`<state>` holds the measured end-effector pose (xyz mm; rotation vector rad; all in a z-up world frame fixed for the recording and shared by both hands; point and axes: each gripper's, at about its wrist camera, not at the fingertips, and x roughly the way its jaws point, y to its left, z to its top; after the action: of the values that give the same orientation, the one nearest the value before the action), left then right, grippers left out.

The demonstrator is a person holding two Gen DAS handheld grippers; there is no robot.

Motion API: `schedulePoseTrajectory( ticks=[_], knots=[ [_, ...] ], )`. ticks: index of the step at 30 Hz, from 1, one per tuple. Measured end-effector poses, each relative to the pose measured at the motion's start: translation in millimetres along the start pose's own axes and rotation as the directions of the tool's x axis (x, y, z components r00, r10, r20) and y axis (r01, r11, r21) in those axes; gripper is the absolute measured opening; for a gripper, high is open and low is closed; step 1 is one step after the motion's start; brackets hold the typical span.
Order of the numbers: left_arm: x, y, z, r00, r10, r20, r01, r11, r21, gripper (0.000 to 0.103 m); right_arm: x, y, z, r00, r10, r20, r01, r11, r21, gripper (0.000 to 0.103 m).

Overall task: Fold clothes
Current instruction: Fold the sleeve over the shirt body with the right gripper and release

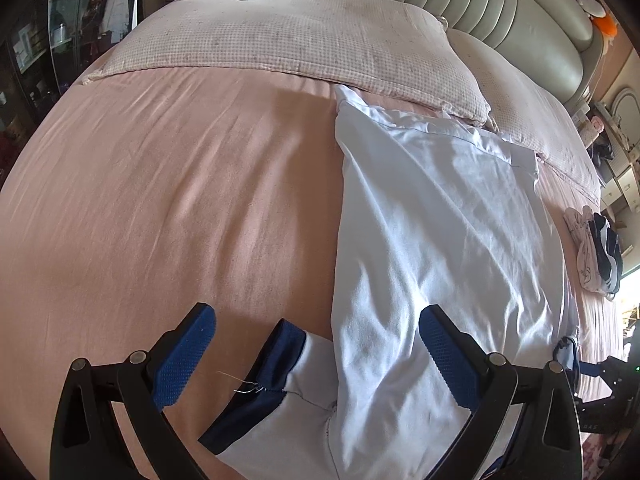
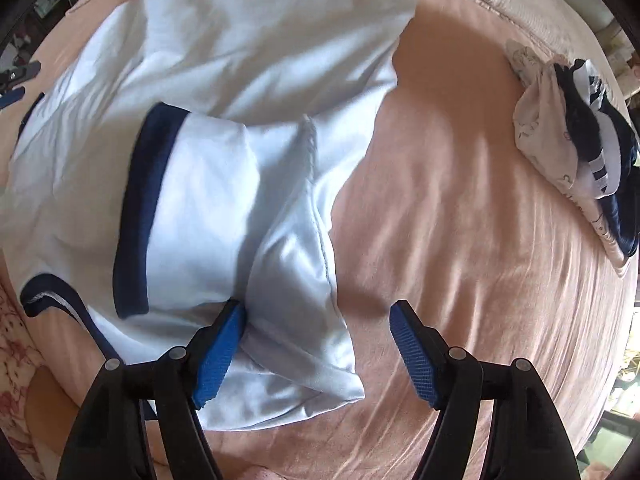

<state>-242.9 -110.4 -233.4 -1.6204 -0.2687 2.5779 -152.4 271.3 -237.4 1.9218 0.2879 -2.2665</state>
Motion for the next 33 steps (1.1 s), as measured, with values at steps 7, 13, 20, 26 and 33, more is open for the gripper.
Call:
schedulePoseTrajectory(
  ticks=[7,13,20,26,33],
  knots=[
    [5.4,7.3,-2.7,0.999,-0.05,-0.017,0.049,0.998,-0.046,0.103,-8.7,9.8,28.7,0.982,-0.002,0.189,-0.001,1.0,0.015,0.079],
    [-4.6,8.5,-0.7,0.999,-0.039,-0.009,0.038,0.997,-0.061,0.103,-23.6,-0.7,29.5,0.949,0.111,0.295,-0.134,0.989,0.061,0.082],
    [-30.4,14.9,-12.0,1.0,-0.023,-0.011,0.02,0.964,-0.264,0.103,4.7,5.5,41.8,0.968,0.104,0.229,-0.136,0.983,0.125,0.083],
    [-39.0,40.1,-43.4,0.995,0.042,-0.093,-0.085,0.849,-0.522,0.103,-15.0,16.0,43.5,0.94,0.093,0.328,-0.159,0.97,0.182,0.083],
    [-31.9,24.7,-49.0,0.888,0.397,-0.232,-0.457,0.815,-0.356,0.103,-11.0,5.7,47.5,0.938,0.026,0.344,-0.088,0.982,0.166,0.083]
  ],
)
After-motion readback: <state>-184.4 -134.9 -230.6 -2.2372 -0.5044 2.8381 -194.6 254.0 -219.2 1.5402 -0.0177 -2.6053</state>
